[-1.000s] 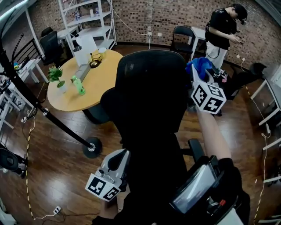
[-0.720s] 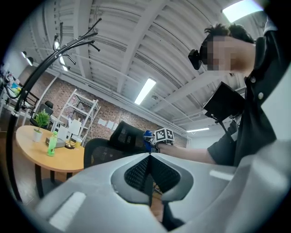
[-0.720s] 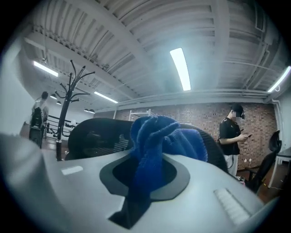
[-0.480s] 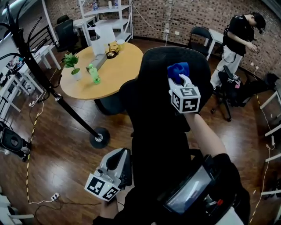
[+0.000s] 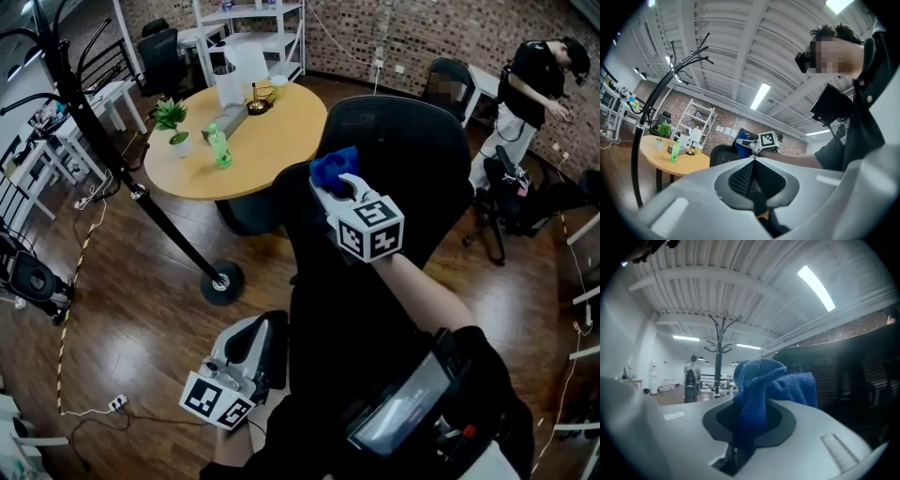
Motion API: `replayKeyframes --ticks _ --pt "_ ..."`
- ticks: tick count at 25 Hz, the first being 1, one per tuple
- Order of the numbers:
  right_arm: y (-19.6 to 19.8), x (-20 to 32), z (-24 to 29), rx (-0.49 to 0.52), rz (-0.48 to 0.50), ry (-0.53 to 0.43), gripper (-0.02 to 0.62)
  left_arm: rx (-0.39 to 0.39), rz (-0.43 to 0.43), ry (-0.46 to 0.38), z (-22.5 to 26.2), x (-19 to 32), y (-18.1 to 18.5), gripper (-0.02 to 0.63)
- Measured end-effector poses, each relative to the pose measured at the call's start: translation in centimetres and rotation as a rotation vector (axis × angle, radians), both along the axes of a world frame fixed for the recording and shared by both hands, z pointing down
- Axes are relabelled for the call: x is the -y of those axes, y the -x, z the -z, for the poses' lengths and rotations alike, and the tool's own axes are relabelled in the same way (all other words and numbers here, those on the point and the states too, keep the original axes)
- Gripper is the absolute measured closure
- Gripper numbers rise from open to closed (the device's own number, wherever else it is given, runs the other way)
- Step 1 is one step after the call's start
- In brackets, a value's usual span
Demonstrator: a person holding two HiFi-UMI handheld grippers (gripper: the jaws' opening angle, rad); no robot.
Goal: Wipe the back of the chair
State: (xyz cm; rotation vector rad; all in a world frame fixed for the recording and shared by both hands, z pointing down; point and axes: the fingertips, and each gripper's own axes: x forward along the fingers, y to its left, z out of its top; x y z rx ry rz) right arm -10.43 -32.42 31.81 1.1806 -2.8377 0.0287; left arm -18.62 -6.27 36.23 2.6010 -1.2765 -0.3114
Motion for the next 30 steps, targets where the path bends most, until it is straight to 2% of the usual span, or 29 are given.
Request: replayKeyframes --ticks 4,5,7,10,13,16,26,30 --pt "5.8 -3.8 -0.3 0.019 0.305 -0.011 0.541 0.01 0.029 0.008 0.1 -0.4 0.3 0.601" --pt "6.6 -4.2 -0.3 0.042 0.351 -0.009 0.541 0.011 0.038 0.01 0.1 -0.5 0.4 0.601" --pt "7.0 -3.3 -1.1 0.087 0.365 0.032 0.541 0.016 0.055 0.014 0.0 -0.7 0.5 0.601" --pt "4.7 0.0 -3.7 0.106 0.254 0.113 0.541 0.022 0.072 0.022 -0.1 -1.1 0.7 0.601" --pt "0.1 3.0 -5.8 0.12 0.1 0.155 0.541 0.033 0.068 0.027 -0.3 -1.0 0.5 0.601" --pt "-5.2 4.7 -6.4 0.157 -0.012 0.17 0.541 0.041 0.039 0.028 -0.2 -0.6 -0.6 0.601" --pt "-24.8 5.0 -6.4 0.275 -0.359 0.168 0.541 0.053 -0.137 0.025 -0.1 0.6 -7.2 0.601" --pt "-31.8 4.3 -6.7 0.274 -0.461 0.171 0.541 0.06 -0.188 0.029 0.0 0.7 -9.4 0.601"
